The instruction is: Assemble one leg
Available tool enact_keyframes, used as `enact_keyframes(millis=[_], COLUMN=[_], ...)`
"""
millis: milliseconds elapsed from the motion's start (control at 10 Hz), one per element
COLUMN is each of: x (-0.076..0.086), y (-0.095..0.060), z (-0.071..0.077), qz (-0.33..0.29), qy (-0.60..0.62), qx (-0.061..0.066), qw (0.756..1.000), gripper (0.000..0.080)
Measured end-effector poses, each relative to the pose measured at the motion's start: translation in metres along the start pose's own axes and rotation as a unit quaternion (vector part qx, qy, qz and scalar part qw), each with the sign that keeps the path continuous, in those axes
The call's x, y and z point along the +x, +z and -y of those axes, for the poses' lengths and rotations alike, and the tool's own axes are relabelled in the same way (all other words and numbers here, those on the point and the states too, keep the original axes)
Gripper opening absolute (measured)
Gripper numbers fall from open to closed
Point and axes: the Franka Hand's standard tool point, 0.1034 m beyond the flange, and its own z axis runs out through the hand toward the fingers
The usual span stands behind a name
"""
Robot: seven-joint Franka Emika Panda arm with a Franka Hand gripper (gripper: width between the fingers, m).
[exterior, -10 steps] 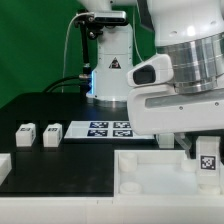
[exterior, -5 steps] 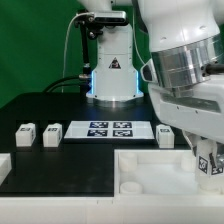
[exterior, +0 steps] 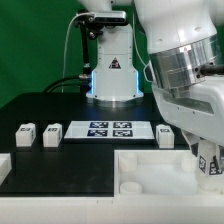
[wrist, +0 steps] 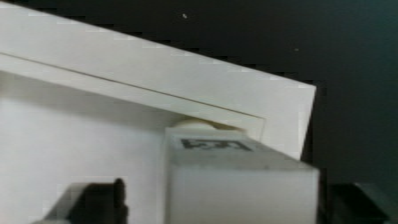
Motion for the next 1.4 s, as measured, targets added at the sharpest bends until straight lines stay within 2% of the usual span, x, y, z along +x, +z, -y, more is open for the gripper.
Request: enact_keyframes(millis=[100, 200, 300, 500, 600, 700, 900, 1000, 1100, 1200, 1300, 1400], x=[-0.001, -0.002, -0.006, -0.004, -0.003, -0.001, 0.007, 0.009, 0.009, 0.009, 0.008, 0.007], y=[-0.001, -0.003, -0.004, -0.003, -0.005, -0.006, -0.004, -0.003, -0.002, -0.002, -0.002, -0.002], z=[0.0, 0.001, 0.002, 0.002, 0.002, 0.004, 0.002, 0.003, 0.003, 0.003, 0.003, 0.003], qz=[0.005, 0.003, 0.0, 0.0, -0.008, -0.009, -0.004, -0.009, -0.009, -0.009, -0.009, -0.01], qy=[-0.057, -0.153, -0.194, -0.326, -0.41, -0.484, -0.569, -0.615, -0.608, -0.6, -0.582, -0.545], qx=[-0.01, -0.022, -0.025, -0.03, -0.043, -0.048, -0.049, -0.047, -0.045, -0.044, -0.043, -0.041], qw=[0.998, 0.988, 0.981, 0.945, 0.911, 0.874, 0.821, 0.787, 0.793, 0.799, 0.812, 0.837], gripper=[0.0624, 0.0642, 0.0642, 0.0648, 0.0649, 0.0649, 0.0649, 0.0649, 0.0649, 0.0512, 0.0512, 0.0368])
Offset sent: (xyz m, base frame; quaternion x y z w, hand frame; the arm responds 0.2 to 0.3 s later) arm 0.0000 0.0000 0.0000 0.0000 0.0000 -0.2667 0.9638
